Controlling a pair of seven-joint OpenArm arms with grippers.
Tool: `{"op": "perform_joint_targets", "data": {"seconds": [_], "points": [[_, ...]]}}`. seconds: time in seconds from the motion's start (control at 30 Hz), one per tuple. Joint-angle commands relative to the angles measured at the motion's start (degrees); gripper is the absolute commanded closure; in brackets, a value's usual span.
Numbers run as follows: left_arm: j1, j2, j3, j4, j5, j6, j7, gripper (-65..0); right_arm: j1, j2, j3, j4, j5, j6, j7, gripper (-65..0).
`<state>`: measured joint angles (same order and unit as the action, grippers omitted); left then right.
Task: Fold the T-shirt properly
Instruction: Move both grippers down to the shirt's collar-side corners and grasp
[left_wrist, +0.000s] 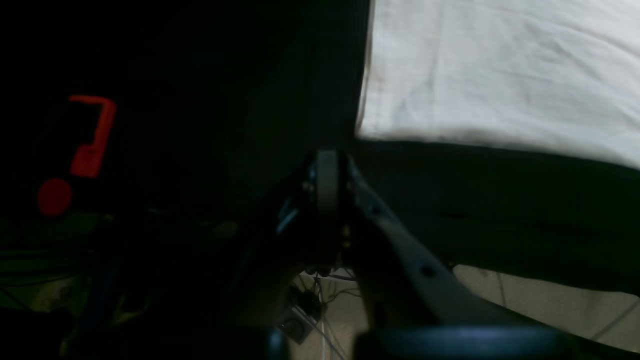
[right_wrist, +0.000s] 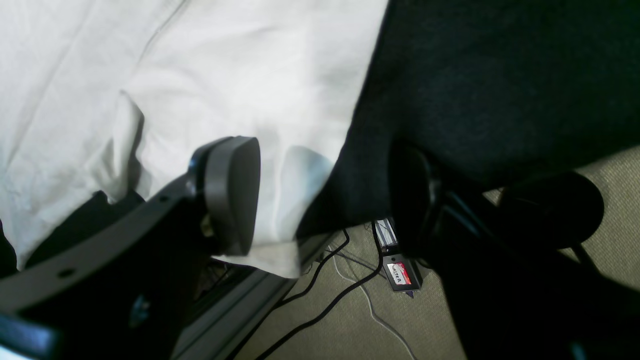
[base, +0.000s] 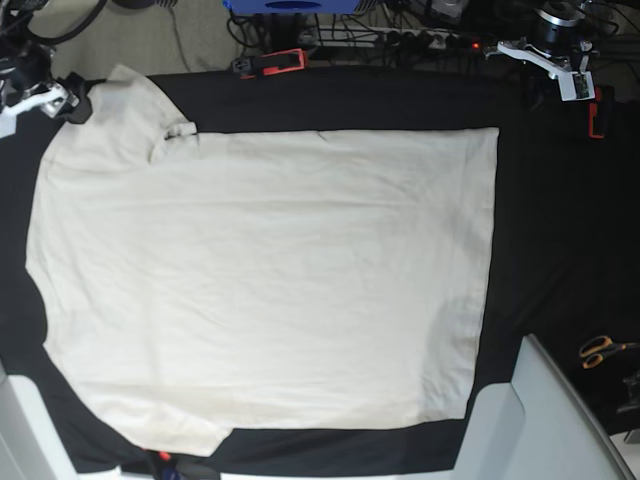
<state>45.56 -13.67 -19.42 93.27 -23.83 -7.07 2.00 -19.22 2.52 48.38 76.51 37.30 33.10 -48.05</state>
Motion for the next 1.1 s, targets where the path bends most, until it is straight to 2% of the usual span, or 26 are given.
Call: {"op": "perform_joint_targets", "data": {"seconds": [0.0,0.13,0.3,0.5,0.6,0.67,0.77,0.8,0.83,0.9,1.07], "points": [[0.5,-0.6,-0.3,0.7,-0.2,0.1,-1.3,0.0,-0.2,0.4,0.2,0.5,0.5,0.5,0.0,-37.1],[0.5,-0.5,-0.1,1.1,-0.3,0.1,-1.3,0.0,-0.2,0.1,-0.1,0.5,0.5,0.6,-0.1,-37.1],[0.5,-0.5,-0.1,1.0,-0.4,0.1,-1.3,0.0,-0.3,-0.7,-5.0,1.1,0.5,0.6,-0.1,-37.1],[0.5,-0.7,-1.3,0.4,-11.5,0.1,-1.3,0.0,-0.3,-1.0,-6.5,0.6,0.6,0.6,0.4,-36.9],[0.3,-0.7,-2.3,-1.4,-12.8,0.1,-1.3,0.0,-0.3,-0.9,-6.4,0.6,0.7,0.6,0.4,-36.5],[-0.5,-0.7,-2.3,-2.2,-12.8,0.1,-1.3,0.0,-0.3,-0.8,-6.4,0.5,0.7,0.6,0.4,-30.8],[-0.9,-0.7,-1.9,-2.5,-13.0,0.1,1.4,-1.3,-0.2,-0.8,-6.4,0.5,0.7,0.6,0.4,-10.2],[-1.6,-0.7,-1.9,-2.4,-13.0,0.1,3.1,-7.9,-0.2,-0.8,-6.5,0.5,0.7,0.6,0.4,-2.1],[-2.3,-0.5,-2.0,-2.4,-13.1,0.1,4.8,-15.6,-0.2,-0.8,-6.5,0.4,0.6,0.5,0.4,0.0],[-3.1,-0.3,-2.2,-2.6,-13.2,0.1,6.9,-25.0,-0.2,-0.7,-6.6,0.4,0.6,0.5,0.2,-2.6],[-3.6,0.9,-2.3,-3.0,-17.5,0.1,7.1,-26.0,-0.2,-0.6,-6.7,0.4,0.6,0.5,0.3,-0.5]]}}
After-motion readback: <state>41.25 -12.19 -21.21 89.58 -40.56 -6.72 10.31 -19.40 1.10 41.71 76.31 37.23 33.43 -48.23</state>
